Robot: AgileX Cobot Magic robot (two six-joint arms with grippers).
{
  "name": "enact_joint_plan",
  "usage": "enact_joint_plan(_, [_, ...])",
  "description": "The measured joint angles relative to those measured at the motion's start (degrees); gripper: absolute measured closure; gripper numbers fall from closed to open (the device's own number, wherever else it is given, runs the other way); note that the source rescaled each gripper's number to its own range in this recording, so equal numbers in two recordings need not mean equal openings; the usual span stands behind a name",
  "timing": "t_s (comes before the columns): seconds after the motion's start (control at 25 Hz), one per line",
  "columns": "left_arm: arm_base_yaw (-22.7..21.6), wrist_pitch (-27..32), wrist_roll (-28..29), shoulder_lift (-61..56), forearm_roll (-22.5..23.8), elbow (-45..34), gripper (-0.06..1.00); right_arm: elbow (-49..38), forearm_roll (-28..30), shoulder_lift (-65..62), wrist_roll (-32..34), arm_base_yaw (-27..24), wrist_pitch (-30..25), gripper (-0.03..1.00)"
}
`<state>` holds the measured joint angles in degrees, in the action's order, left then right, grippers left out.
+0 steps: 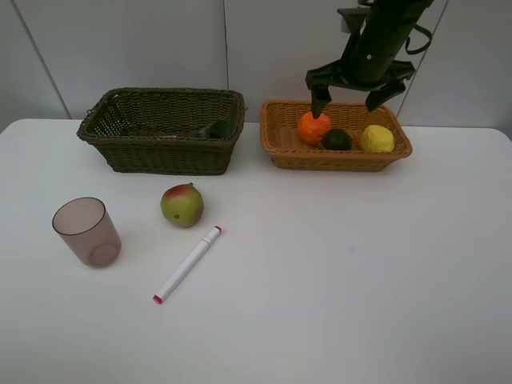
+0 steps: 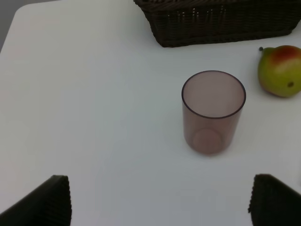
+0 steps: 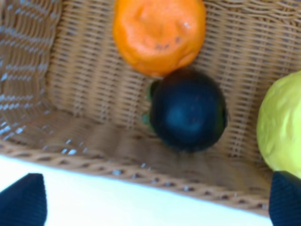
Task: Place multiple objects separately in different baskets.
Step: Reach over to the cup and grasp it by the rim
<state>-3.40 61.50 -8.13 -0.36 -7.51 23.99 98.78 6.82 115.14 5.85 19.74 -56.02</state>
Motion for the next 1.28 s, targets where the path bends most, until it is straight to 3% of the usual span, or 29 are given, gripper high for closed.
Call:
enact_joint_plan(0.32, [0.0,0.0,0.0,0.0,0.0,0.0,-0.06,-8.7,-0.2,-10.6,-3.2,1.1,-0.9,-0.03])
enact_joint_plan(0.68, [0.0,0.0,0.0,0.0,0.0,0.0,-0.06,-28.5,-0.1,-27.7,-7.2,1.1,-0.7,-0.03])
enact_joint_plan(0.96, [0.0,0.0,0.0,0.0,0.0,0.0,-0.06,-44.2,-0.3,-42.0,-4.9,1.1,0.6,-0.03])
enact_joint_plan(1.28, [0.0,0.0,0.0,0.0,0.0,0.0,-0.06,-60.3,-5.4,-64.6,-5.4,1.1,0.6,-0.03])
